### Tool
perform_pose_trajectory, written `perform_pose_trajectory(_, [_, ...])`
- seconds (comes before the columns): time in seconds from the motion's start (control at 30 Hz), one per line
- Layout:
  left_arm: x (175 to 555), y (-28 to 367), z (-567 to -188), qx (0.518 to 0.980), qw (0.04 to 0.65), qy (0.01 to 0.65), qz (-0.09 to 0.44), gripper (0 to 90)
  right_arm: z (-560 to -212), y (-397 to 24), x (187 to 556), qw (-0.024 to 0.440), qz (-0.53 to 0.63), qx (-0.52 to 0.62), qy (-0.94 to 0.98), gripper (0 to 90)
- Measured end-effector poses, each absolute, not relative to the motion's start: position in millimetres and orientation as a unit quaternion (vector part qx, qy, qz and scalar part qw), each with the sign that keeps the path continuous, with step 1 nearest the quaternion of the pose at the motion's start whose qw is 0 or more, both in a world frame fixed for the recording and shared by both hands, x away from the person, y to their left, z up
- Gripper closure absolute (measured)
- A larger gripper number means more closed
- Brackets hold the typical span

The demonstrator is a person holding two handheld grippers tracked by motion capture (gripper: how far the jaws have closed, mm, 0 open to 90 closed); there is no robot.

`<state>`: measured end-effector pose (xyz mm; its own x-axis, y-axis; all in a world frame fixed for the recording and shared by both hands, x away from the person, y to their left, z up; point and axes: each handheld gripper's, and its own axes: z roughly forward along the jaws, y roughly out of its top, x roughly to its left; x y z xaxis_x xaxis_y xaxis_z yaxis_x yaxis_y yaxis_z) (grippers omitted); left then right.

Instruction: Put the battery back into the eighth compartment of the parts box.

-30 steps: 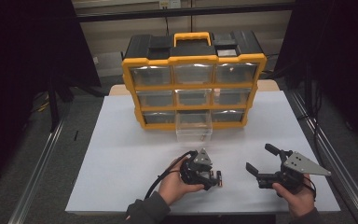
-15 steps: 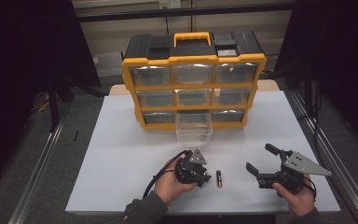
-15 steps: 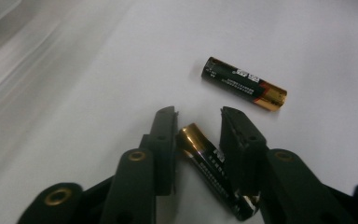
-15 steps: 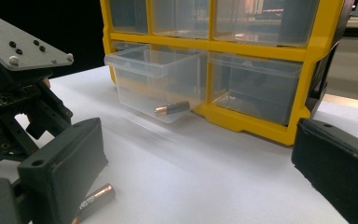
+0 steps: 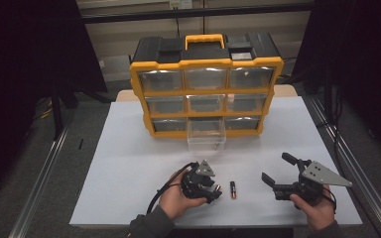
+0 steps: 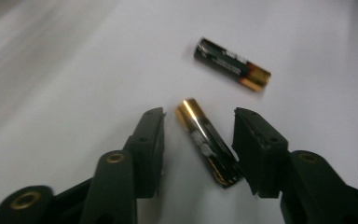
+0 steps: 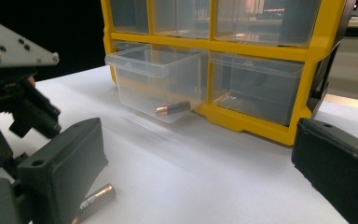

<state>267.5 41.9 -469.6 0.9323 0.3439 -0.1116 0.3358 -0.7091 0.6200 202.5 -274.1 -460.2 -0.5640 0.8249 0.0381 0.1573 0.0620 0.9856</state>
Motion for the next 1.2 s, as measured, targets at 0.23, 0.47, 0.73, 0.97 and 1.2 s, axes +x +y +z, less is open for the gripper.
perform_pose_trajectory(0.23, [267.5, 44.1, -468.4, 0.923, 0.322, 0.210, 0.009, 77.2, -460.7, -273.7, 202.3, 0.288, 0.576, 0.369, 0.670, 2.3])
perform_pose_trajectory(0.47, [274.1, 42.0, -466.2, 0.919, 0.318, 0.231, -0.015, 77.5, -459.7, -273.7, 202.1, 0.289, 0.579, 0.371, 0.666, 2.3])
perform_pose_trajectory(0.73, [290.0, 49.6, -447.7, 0.894, 0.354, 0.273, -0.037, 77.5, -460.2, -275.1, 201.9, 0.288, 0.578, 0.371, 0.667, 2.3])
perform_pose_trajectory(0.97, [308.8, 56.6, -421.0, 0.877, 0.381, 0.290, -0.037, 77.5, -460.1, -274.4, 201.9, 0.290, 0.578, 0.370, 0.667, 2.2])
perform_pose_trajectory(1.2, [322.2, 59.5, -403.0, 0.869, 0.391, 0.302, -0.032, 77.5, -460.1, -274.5, 201.6, 0.289, 0.579, 0.371, 0.666, 2.2])
